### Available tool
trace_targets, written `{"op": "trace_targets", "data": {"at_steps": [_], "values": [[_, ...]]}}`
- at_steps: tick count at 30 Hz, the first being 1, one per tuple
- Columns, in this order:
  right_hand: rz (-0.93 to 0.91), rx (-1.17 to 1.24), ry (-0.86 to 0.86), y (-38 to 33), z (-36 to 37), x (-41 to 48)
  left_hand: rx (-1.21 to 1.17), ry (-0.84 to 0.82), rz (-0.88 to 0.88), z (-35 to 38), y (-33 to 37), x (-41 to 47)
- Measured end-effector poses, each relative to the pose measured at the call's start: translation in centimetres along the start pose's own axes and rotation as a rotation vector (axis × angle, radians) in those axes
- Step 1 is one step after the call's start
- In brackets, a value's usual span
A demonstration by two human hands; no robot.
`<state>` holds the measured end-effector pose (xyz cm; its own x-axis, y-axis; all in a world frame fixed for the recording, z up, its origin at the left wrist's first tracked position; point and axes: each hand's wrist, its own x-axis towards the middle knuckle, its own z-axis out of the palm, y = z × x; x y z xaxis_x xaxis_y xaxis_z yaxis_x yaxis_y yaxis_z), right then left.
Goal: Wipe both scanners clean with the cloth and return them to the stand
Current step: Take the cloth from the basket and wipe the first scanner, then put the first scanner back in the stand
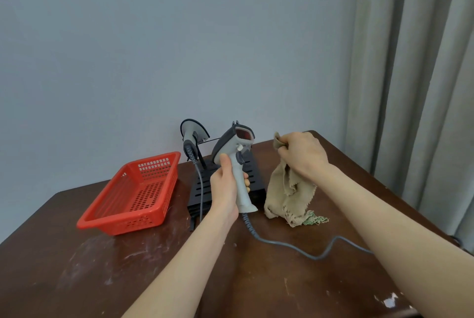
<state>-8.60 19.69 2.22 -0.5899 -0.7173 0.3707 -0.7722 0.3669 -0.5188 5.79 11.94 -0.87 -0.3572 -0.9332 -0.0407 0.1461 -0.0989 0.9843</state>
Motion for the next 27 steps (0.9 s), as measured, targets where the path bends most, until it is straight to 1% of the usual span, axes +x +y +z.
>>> {"op": "trace_targets", "data": {"at_steps": [3, 6, 8, 10, 13, 14, 15, 18, 19, 20, 21, 22, 23, 24, 25, 26, 27], "values": [[0.061, -0.003, -0.052, 1.7, 1.2, -0.1, 0.041, -0.003, 0.022, -0.1, 0.9, 0.2], [0.093, -0.119, -0.162, 2.1, 2.2, -0.3, 0.069, -0.014, 0.013, -0.1, 2.0, 0.6], [0.084, -0.19, -0.208, 1.6, 2.3, -0.4, 0.085, -0.047, 0.0, 0.1, 3.0, 0.9], [0.061, -0.137, -0.153, 0.5, 2.0, -0.3, 0.115, -0.087, -0.011, 0.4, 4.0, 1.3], [0.082, 0.059, 0.032, -2.0, 1.2, 0.0, 0.155, -0.141, -0.037, 0.8, 6.0, 1.7], [0.106, 0.089, 0.065, -2.6, 0.8, 0.2, 0.163, -0.159, -0.046, 0.9, 6.9, 1.8], [0.137, 0.075, 0.057, -2.9, 0.5, 0.5, 0.162, -0.175, -0.055, 1.0, 7.7, 1.9], [0.207, -0.103, -0.073, -2.4, 0.1, 1.0, 0.162, -0.208, -0.083, 1.1, 9.5, 2.5], [0.213, -0.125, -0.1, -2.1, 0.0, 1.2, 0.169, -0.209, -0.086, 1.2, 9.8, 2.6], [0.193, -0.095, -0.11, -2.0, 0.0, 1.2, 0.176, -0.207, -0.085, 1.3, 10.1, 2.8], [0.145, 0.001, -0.114, -2.1, 0.1, 1.4, 0.185, -0.205, -0.08, 1.4, 10.4, 3.0], [0.089, 0.158, -0.133, -2.5, 0.1, 1.5, 0.192, -0.197, -0.07, 1.6, 10.6, 3.3], [0.043, 0.339, -0.187, -3.1, 0.0, 1.6, 0.204, -0.192, -0.059, 1.9, 10.8, 3.5], [0.013, 0.496, -0.277, -4.0, -0.2, 1.5, 0.21, -0.191, -0.052, 2.3, 11.0, 3.8], [-0.016, 0.594, -0.365, -4.8, -0.4, 1.6, 0.211, -0.191, -0.05, 2.6, 11.3, 4.1], [-0.046, 0.645, -0.42, -5.4, -0.4, 1.7, 0.208, -0.192, -0.047, 3.0, 11.6, 4.4], [-0.072, 0.666, -0.427, -5.9, -0.3, 2.0, 0.204, -0.191, -0.046, 3.3, 12.1, 4.5]]}}
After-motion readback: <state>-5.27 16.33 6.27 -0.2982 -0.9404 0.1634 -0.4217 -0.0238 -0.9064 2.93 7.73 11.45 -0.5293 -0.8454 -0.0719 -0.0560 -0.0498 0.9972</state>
